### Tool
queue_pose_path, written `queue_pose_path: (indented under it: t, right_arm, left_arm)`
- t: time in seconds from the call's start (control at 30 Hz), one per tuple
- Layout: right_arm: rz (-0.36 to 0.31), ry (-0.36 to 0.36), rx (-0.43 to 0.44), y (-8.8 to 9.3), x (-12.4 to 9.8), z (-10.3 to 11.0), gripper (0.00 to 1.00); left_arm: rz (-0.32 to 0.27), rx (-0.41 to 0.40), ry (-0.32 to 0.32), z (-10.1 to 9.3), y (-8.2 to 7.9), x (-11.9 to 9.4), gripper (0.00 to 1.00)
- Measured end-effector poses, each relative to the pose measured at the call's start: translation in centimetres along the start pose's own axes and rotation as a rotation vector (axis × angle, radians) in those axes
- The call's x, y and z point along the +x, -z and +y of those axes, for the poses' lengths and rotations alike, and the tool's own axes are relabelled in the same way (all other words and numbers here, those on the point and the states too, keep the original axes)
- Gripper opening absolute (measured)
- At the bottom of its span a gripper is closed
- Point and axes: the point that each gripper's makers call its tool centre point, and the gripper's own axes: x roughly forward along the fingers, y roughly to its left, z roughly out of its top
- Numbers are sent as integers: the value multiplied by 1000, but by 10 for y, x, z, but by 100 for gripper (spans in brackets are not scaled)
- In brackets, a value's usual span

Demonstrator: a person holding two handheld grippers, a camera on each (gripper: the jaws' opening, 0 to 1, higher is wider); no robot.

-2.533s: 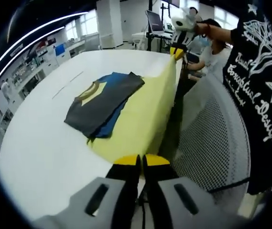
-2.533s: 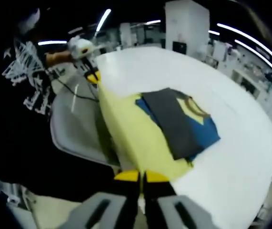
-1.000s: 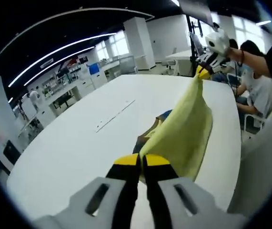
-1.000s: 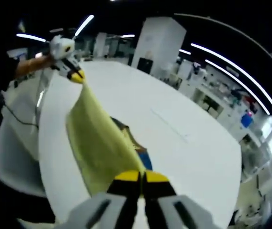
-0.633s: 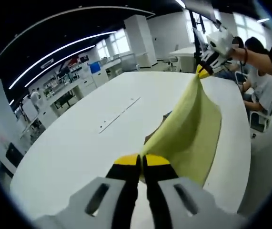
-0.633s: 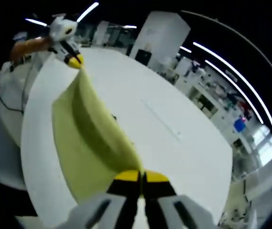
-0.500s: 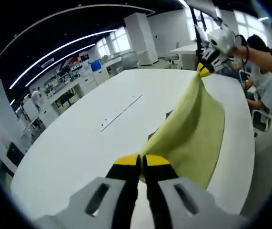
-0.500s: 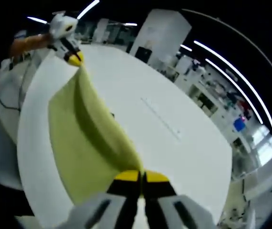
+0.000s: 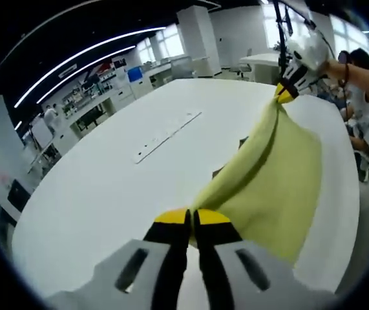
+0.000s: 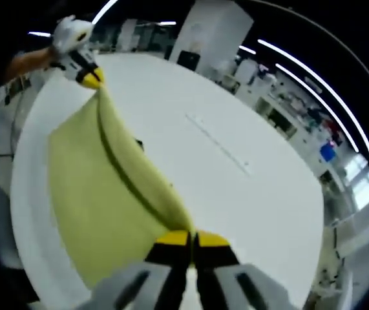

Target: Fold the garment on the visible template until the final outline fits inside the template.

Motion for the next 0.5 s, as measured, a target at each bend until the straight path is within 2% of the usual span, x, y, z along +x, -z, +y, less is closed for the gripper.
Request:
queue_pose_path:
  t: [0.2,0.5]
  right_arm:
    - [42,-3,15,9,24,0,0]
    - [68,-22,30,16,45,6,0]
  left_arm:
    - [30,8,1,5,13,21,0]
    - [80,-45,15,1,38,42,1]
